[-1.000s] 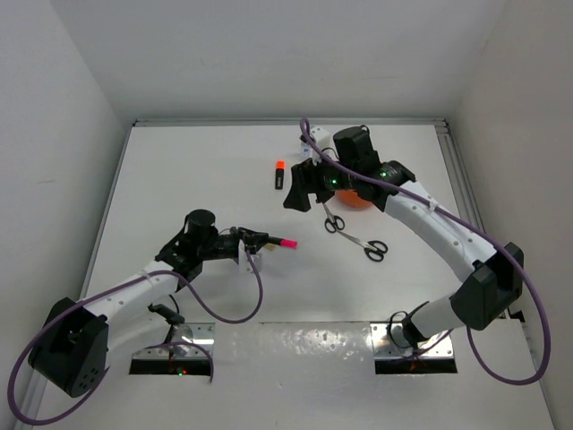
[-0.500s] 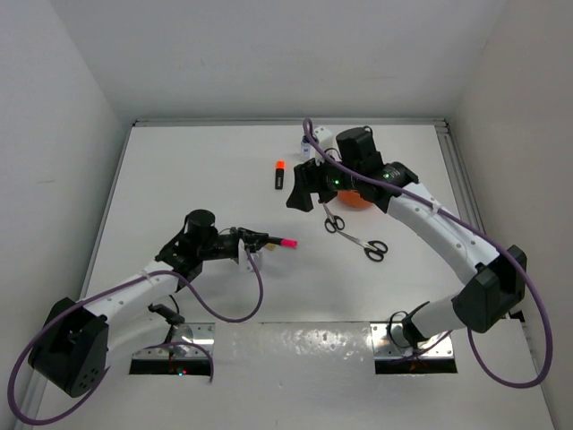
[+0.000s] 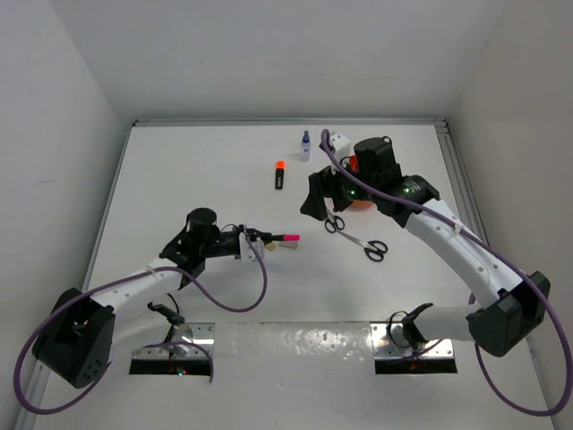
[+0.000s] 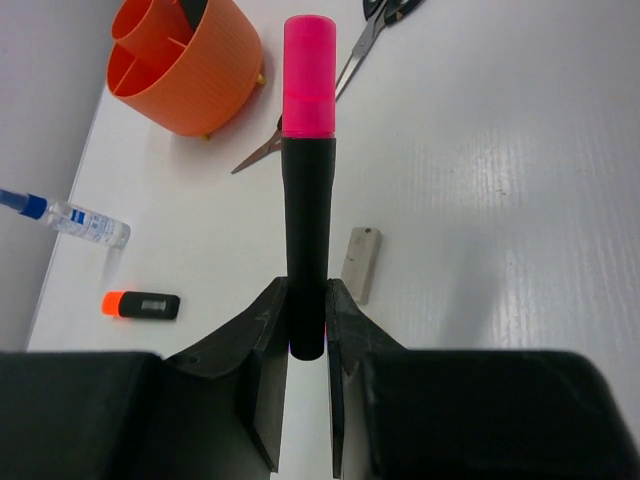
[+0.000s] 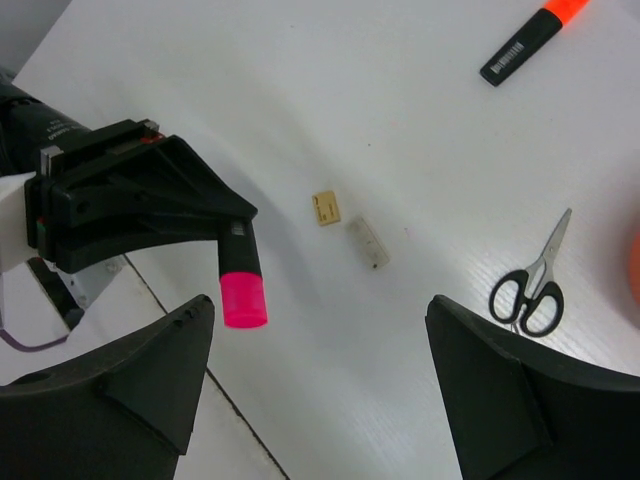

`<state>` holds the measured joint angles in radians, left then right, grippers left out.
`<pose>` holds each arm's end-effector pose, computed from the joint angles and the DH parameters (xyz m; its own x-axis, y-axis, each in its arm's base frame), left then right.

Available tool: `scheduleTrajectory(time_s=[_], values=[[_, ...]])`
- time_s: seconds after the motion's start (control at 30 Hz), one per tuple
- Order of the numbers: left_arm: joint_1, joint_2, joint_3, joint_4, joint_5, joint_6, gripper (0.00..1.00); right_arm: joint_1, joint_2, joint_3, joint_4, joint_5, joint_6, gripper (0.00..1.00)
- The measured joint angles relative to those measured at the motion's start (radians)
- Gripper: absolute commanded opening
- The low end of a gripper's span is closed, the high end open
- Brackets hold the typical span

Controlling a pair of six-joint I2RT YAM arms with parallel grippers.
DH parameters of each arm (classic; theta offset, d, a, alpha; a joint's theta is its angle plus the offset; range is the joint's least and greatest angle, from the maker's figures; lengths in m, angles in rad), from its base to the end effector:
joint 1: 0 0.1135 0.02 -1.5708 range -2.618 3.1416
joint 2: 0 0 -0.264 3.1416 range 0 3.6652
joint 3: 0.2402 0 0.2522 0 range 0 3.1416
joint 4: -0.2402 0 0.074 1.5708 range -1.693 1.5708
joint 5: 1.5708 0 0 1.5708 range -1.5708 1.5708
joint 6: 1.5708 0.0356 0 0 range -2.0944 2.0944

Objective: Sort the stationery into containers
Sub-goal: Place the pen in the storage box.

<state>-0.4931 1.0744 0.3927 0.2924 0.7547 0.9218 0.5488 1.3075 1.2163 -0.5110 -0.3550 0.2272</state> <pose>0.1776 -0.1231 0.1999 0.5175 0.3808 -0.7663 0.8122 0.0634 0.5799 0.2403 0.1614 0.3450 -0.6361 -0.1414 -0.7586 -0.6058 0.7004 0.3775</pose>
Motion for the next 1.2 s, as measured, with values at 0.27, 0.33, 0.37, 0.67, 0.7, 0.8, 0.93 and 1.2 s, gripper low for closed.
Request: scheduleTrajectory(time_s=[0.27, 0.33, 0.37, 0.67, 0.7, 0.8, 0.93, 1.2], values=[[-0.03, 0.023, 0.016, 0.019, -0.003, -0.068, 0.0, -0.01, -0.043, -0.055, -0.013, 0.019, -0.019, 0.85], [-0.038, 0.026, 0.019, 0.022, -0.004, -0.076, 0.0, -0.011, -0.044, -0.058, -0.016, 0.023, -0.022, 0.85], [-0.04, 0.027, 0.02, 0.023, -0.005, -0.081, 0.0, -0.012, -0.044, -0.058, -0.016, 0.024, -0.023, 0.85], [-0.044, 0.037, 0.028, 0.048, -0.016, -0.148, 0.0, -0.016, -0.06, -0.058, -0.025, 0.033, -0.045, 0.85], [-0.044, 0.037, 0.028, 0.056, -0.019, -0.168, 0.0, -0.016, -0.066, -0.058, -0.026, 0.033, -0.048, 0.85], [-0.044, 0.037, 0.028, 0.092, -0.034, -0.232, 0.0, -0.016, -0.088, -0.058, -0.032, 0.032, -0.053, 0.85], [-0.044, 0.037, 0.028, 0.167, -0.041, -0.369, 0.0, -0.016, -0.129, -0.058, -0.032, 0.029, -0.069, 0.84], [-0.044, 0.036, 0.034, 0.309, -0.048, -0.601, 0.0, -0.016, -0.152, -0.053, -0.013, -0.011, -0.109, 0.55]])
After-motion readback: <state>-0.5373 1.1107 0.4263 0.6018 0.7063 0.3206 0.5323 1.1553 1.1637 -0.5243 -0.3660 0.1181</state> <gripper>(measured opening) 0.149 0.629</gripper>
